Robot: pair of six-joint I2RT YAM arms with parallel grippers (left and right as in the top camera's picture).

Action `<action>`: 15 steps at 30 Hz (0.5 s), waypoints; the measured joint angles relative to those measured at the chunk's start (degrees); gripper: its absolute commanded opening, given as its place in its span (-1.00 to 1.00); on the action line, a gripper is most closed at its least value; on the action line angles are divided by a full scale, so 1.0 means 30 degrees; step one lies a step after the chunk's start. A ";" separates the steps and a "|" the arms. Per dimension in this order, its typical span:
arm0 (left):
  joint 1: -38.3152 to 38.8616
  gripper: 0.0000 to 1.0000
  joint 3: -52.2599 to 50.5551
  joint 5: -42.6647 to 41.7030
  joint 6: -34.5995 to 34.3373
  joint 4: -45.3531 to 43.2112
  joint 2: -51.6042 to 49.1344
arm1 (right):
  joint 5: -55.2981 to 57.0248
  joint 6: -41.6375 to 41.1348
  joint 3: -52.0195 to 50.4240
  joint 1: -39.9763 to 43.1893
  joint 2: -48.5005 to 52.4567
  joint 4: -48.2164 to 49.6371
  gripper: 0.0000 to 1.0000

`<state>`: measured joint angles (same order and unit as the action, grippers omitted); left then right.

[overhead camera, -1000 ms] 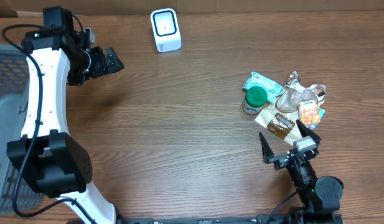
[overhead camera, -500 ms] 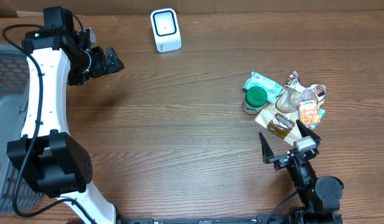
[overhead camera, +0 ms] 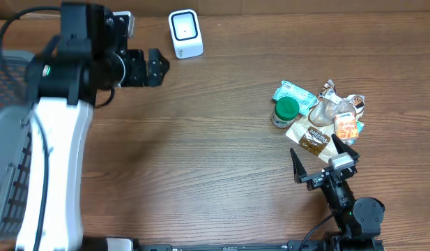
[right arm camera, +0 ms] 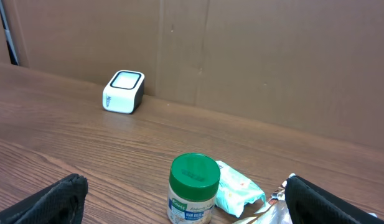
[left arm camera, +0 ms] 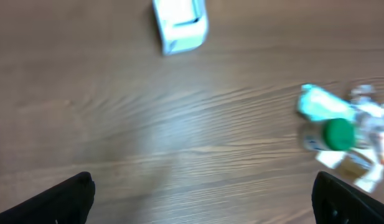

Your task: Scan the item barcode

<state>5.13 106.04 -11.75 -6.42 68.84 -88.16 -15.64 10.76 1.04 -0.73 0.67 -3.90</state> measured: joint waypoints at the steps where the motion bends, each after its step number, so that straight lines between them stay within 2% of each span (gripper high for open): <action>1: 0.0204 0.99 0.0044 0.0029 0.0000 0.0029 0.0612 | 0.0000 -0.0007 0.0000 0.0000 0.0000 0.0007 1.00; 11: 0.0393 0.99 0.0066 0.0838 0.0051 0.1049 0.3286 | 0.0007 -0.0007 0.0000 0.0000 0.0000 0.0000 1.00; 15: 0.0393 0.99 -0.0481 0.0882 0.0058 -0.0831 0.4284 | 0.0000 -0.0015 0.0000 0.0000 0.0000 0.0000 1.00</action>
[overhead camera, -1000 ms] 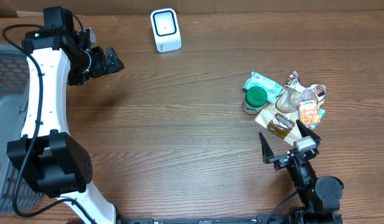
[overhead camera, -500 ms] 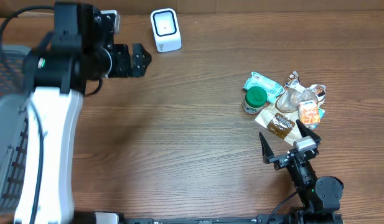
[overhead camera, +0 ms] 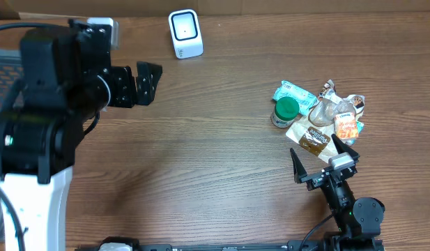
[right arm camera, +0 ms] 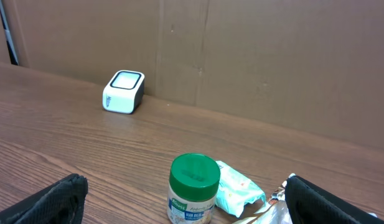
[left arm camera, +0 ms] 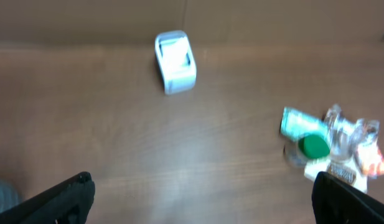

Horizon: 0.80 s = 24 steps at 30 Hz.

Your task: Scan the item barcode

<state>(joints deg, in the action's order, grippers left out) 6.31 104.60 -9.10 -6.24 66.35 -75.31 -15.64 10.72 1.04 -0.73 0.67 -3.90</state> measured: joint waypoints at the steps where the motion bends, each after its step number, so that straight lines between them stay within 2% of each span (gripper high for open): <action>1: 0.0000 0.99 -0.0452 0.0029 0.0000 -0.0780 0.0408 | 0.0000 0.0000 0.0000 0.0000 0.0000 0.0015 1.00; 5: 0.0000 0.99 -0.3694 0.0051 0.0022 -0.4699 0.2652 | 0.0007 0.0015 0.0000 0.0000 0.0000 0.0007 1.00; 11: 0.0000 0.99 -1.1205 0.0051 0.0226 -1.1132 0.6732 | 0.0000 0.0007 0.0000 0.0000 0.0007 0.0000 1.00; 19: 0.0000 0.99 -1.9598 0.0051 0.0277 -1.7544 1.1876 | 0.0007 0.0007 0.0000 0.0000 0.0007 0.0022 1.00; 24: 0.0000 0.99 -2.4108 0.0087 0.0284 -2.0589 1.4797 | 0.0007 0.0007 0.0000 0.0000 0.0007 0.0015 1.00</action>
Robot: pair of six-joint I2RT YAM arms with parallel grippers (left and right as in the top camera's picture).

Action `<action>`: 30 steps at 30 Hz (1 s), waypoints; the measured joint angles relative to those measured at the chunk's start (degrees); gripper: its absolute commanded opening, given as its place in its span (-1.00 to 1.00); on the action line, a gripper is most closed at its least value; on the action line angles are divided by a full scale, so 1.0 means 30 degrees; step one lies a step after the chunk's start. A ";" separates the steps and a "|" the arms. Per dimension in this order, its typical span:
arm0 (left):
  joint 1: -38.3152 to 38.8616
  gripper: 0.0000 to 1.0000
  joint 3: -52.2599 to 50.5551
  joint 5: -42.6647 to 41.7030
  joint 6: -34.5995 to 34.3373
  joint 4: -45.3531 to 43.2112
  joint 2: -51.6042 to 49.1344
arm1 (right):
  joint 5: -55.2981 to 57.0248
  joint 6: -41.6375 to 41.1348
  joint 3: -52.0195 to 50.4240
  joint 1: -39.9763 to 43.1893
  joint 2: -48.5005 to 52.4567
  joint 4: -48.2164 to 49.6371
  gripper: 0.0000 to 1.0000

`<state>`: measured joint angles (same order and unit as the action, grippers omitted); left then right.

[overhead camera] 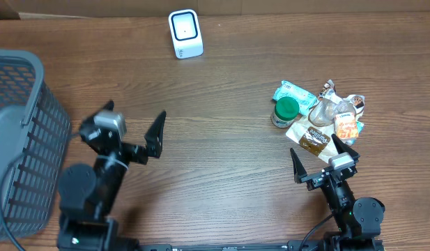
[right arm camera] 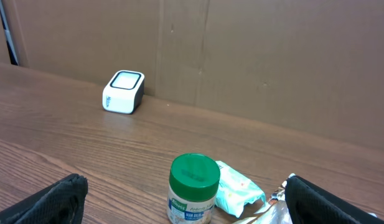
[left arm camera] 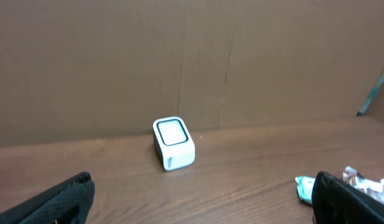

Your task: Scan the item barcode

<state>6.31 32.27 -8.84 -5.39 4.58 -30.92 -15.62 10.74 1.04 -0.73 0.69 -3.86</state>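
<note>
The white barcode scanner stands at the back of the table and also shows as the scanner in the left wrist view. At the right lies a pile of items: a green-lidded jar, a teal packet, a brown packet and an orange packet. My left gripper is low at the front left, open and empty, facing the scanner. My right gripper is open and empty just in front of the pile, with the jar straight ahead of it.
A grey mesh basket fills the left edge of the table, beside the left arm. A brown cardboard wall runs behind the table. Bare wood lies between the two arms.
My left arm has gone from high over the back left, near the scanner, to low at the front left. The basket now shows uncovered. The right arm and the items have not moved.
My left gripper was open and high just left of the scanner, looking down on the table. Then it was a little farther back from the scanner. Now it sits low at the front left, still open. The right gripper stayed open before the pile throughout.
</note>
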 measured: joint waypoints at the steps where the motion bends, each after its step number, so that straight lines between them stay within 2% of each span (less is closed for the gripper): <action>1: 0.0000 0.99 -0.0918 0.0073 0.0000 -0.0423 0.0605 | -0.0007 0.0007 0.0000 0.0000 -0.0007 0.0000 1.00; 6: 0.0000 0.99 -0.4772 0.0947 0.0044 -0.1501 0.3563 | 0.0000 0.0007 0.0000 0.0000 -0.0007 -0.0007 1.00; 16: 0.0000 0.99 -0.9566 0.1756 0.2965 -0.1698 0.8459 | 0.0000 0.0000 0.0000 0.0000 -0.0007 0.0000 1.00; 21: 0.0000 0.99 -1.0550 0.1814 0.3519 -0.0044 0.9865 | -0.0007 0.0007 0.0000 0.0000 -0.0007 0.0000 1.00; 30: 0.0000 0.99 -1.0550 0.1902 0.3869 -0.0080 0.9967 | -0.0007 0.0000 0.0000 0.0007 -0.0007 0.0000 1.00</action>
